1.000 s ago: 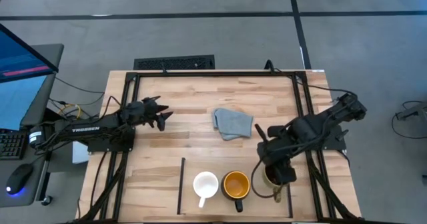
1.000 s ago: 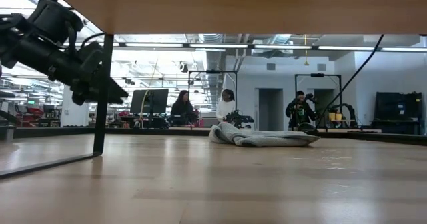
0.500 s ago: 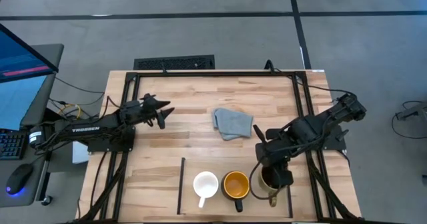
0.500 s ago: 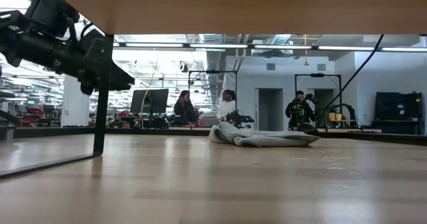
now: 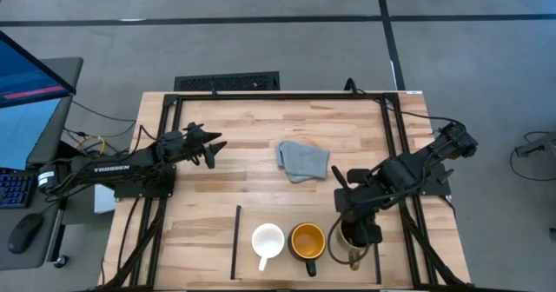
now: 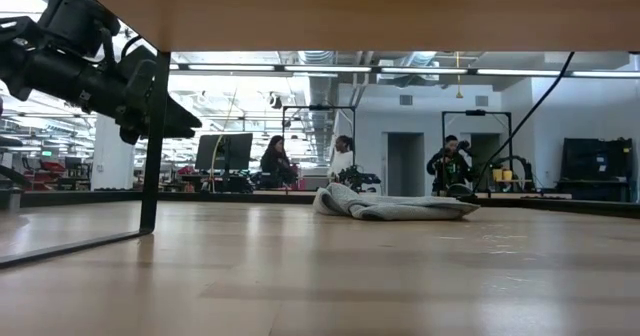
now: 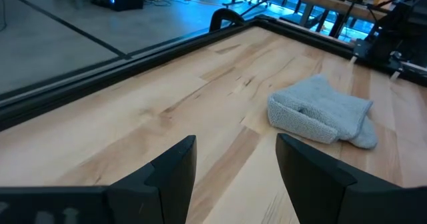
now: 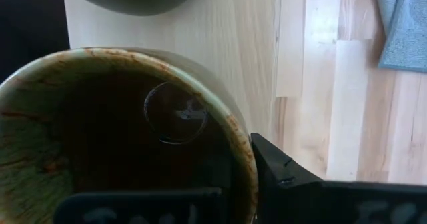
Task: Stack small to large cups/mugs on shelf
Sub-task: Put the light brown mug on the shelf
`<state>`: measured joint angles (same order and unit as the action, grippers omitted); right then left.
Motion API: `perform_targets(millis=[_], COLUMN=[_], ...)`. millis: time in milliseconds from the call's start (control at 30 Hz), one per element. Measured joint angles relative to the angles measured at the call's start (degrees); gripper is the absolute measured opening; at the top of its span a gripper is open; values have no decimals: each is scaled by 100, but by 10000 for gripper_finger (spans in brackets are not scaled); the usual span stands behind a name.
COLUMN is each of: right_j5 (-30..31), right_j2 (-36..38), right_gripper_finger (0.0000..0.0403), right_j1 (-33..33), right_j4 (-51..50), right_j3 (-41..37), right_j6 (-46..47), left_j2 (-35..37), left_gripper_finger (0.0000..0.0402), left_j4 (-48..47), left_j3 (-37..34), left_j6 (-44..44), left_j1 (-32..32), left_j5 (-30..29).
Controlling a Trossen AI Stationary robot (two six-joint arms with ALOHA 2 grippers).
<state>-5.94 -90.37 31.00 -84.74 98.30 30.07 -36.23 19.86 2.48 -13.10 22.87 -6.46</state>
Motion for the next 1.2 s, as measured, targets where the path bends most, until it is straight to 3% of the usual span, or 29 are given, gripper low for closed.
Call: perform_targets(millis=[900,1200], right_j5=[-24,-21], right_j2=[-286,-293], right_gripper_finger=[41,162], right_j1=[1,3], right_j4=[3,4], right_j3=[20,1], right_j6=[-2,297], left_j2=[-2,-2], left_gripper_finger=[197,197], left_j4=[-264,-297], left_j3=[2,2], left_j6=[-24,-29], left_j1=[-1,0], left_j5=[164,164])
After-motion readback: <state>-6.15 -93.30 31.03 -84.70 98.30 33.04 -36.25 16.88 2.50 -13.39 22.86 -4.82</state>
